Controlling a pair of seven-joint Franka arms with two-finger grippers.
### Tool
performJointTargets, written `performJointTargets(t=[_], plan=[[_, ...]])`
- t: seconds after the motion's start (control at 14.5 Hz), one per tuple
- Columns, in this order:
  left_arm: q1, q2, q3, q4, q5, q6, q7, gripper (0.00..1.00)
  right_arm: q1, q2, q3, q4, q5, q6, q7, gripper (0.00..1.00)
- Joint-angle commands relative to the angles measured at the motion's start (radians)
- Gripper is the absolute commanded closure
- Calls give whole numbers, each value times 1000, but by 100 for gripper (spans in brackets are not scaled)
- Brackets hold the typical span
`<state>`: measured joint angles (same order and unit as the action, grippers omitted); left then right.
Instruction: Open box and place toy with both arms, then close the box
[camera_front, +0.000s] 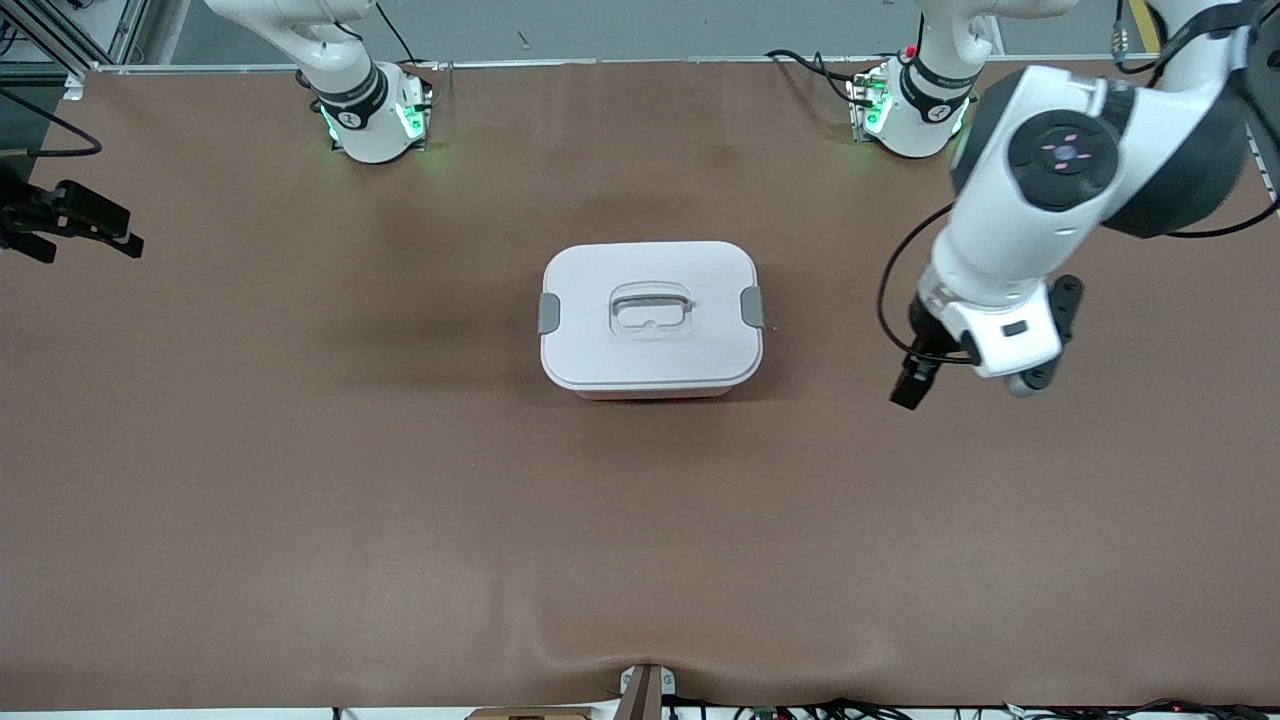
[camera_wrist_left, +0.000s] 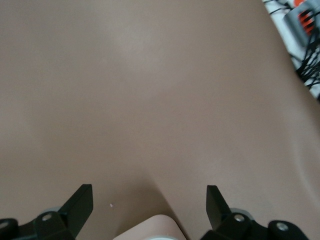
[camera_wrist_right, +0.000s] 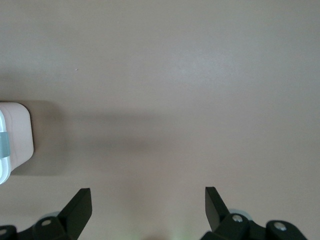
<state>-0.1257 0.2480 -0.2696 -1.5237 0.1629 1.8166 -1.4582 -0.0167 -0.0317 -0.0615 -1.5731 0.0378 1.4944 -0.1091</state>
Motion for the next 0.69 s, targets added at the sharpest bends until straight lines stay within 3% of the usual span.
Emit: performJointTargets(t=[0.0, 0.62], plan=[[24, -29, -7, 28, -22, -22, 96, 0, 9, -4, -3, 12, -4, -14, 19, 0], [86, -151, 32, 27, -23, -180, 637, 0, 7, -4, -3, 12, -4, -22, 23, 0]])
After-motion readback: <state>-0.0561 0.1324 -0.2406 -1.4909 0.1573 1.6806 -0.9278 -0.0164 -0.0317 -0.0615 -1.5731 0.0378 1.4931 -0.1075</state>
